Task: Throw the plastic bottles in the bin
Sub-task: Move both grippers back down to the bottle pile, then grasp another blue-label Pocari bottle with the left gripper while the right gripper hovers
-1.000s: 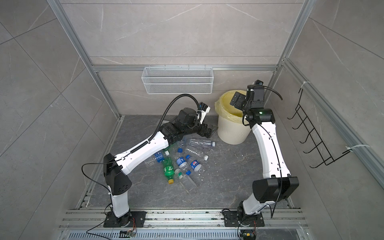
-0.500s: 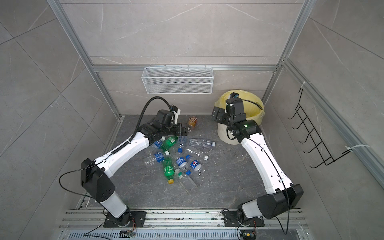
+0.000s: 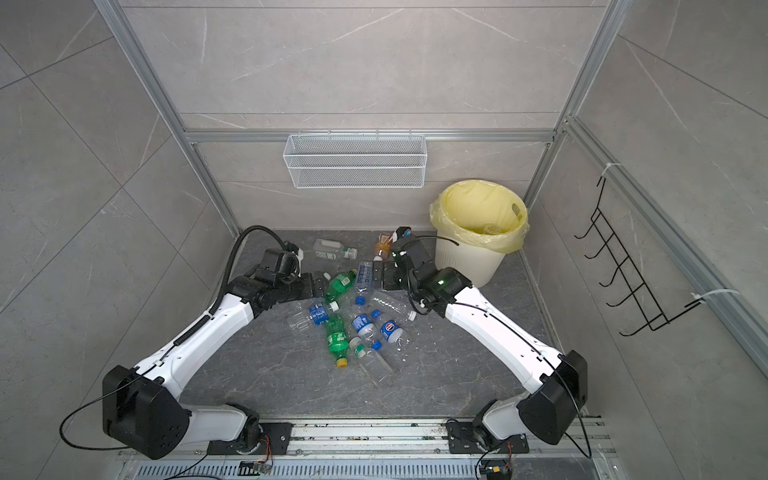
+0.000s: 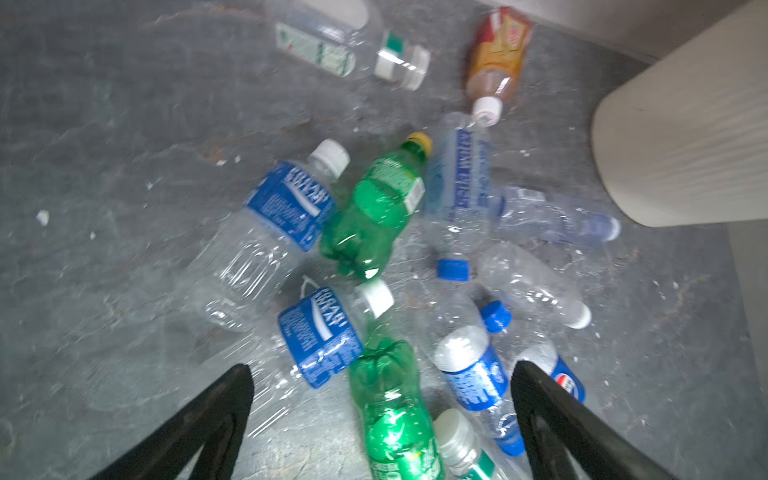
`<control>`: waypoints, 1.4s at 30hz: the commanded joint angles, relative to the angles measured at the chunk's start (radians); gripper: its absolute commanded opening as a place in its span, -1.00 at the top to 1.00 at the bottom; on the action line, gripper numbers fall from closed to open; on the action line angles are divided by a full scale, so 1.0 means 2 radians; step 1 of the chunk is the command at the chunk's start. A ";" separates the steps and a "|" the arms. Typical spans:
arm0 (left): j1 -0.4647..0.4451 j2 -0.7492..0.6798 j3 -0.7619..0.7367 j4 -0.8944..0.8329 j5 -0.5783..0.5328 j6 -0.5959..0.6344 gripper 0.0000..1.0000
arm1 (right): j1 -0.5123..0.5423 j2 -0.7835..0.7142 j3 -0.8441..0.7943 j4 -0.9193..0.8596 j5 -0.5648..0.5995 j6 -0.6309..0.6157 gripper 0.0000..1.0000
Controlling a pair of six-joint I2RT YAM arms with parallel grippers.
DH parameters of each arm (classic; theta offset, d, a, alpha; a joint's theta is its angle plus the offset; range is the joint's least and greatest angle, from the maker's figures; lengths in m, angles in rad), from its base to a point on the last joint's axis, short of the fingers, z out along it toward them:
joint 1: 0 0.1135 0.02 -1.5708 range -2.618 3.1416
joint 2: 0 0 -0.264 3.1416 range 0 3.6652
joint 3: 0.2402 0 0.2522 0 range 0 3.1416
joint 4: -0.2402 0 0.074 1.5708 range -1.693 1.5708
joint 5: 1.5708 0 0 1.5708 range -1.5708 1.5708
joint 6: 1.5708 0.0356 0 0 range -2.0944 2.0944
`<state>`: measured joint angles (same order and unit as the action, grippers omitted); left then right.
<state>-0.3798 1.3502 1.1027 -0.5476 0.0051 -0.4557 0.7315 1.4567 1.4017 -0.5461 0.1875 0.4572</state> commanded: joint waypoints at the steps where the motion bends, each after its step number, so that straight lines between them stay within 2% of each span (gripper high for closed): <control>1: 0.016 -0.011 -0.020 -0.004 0.011 -0.014 -0.99 | 0.041 0.026 -0.008 0.032 0.012 0.015 -0.99; 5: 0.035 -0.003 -0.036 -0.006 0.016 -0.016 -0.99 | 0.066 0.050 -0.020 0.052 -0.002 0.029 -0.99; 12: 0.041 0.019 -0.054 -0.006 -0.002 -0.010 -1.00 | 0.069 0.074 -0.050 0.084 -0.046 0.061 -0.99; 23: 0.041 0.053 -0.074 0.006 0.002 -0.031 -0.98 | 0.069 0.068 -0.079 0.094 -0.051 0.073 -0.99; 42: 0.039 0.049 -0.111 0.023 0.021 -0.052 -0.91 | 0.069 0.071 -0.096 0.103 -0.058 0.083 -0.99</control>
<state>-0.3012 1.4673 0.8974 -0.5102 0.0181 -0.5335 0.8692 1.5982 1.2205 -0.3531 0.0772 0.6071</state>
